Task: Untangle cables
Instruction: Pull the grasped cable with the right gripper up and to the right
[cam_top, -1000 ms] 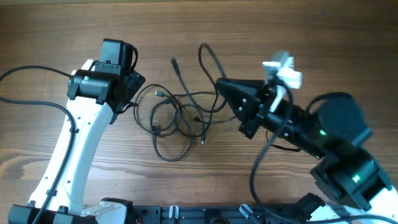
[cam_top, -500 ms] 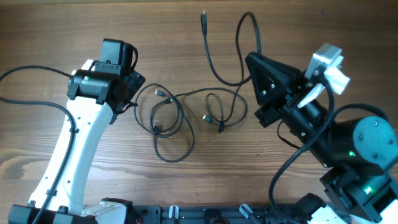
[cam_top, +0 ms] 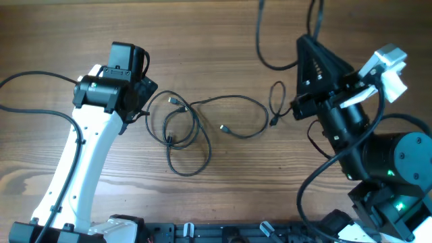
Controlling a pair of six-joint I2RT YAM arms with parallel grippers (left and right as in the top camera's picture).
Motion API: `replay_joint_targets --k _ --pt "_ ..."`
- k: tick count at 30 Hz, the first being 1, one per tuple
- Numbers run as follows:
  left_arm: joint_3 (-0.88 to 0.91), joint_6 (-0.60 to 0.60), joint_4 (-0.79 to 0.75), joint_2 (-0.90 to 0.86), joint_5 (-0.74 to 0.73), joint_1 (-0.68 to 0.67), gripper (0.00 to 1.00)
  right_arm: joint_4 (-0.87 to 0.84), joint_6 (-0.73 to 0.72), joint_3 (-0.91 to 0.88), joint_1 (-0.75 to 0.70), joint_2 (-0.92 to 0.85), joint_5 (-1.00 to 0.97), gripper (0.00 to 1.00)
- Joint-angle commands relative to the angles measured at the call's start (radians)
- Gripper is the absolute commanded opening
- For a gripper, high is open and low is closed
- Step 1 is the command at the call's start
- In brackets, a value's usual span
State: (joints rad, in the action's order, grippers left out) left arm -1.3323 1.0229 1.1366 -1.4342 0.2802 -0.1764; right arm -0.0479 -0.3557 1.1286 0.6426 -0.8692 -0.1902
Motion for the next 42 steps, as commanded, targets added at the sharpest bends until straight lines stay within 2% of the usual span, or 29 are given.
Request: replay_joint_targets --k 1,6,10,15,21,31,42 --pt "0.005 -0.013 0.001 0.018 0.016 0.005 1.0 0.019 0.1 0.013 -0.003 0.006 -0.246 0.05" --pt "0.005 -0.013 0.001 0.018 0.016 0.005 1.0 0.059 0.185 0.013 -0.004 -0.038 -0.592 0.04" --pt "0.005 -0.013 0.001 0.018 0.016 0.005 1.0 0.059 0.278 0.013 -0.008 -0.09 -0.683 0.04" --pt "0.005 -0.013 0.001 0.018 0.016 0.005 1.0 0.056 0.38 0.013 -0.069 -0.18 -0.683 0.04" --pt "0.005 -0.013 0.001 0.018 0.016 0.005 1.0 0.061 0.438 0.013 -0.231 -0.245 -0.583 0.04" --pt "0.005 -0.013 0.001 0.018 0.016 0.005 1.0 0.193 0.37 0.013 -0.664 -0.354 -0.278 0.04" --pt "0.005 -0.013 0.001 0.018 0.016 0.005 1.0 0.267 0.086 0.013 -1.074 -0.561 0.016 0.04"
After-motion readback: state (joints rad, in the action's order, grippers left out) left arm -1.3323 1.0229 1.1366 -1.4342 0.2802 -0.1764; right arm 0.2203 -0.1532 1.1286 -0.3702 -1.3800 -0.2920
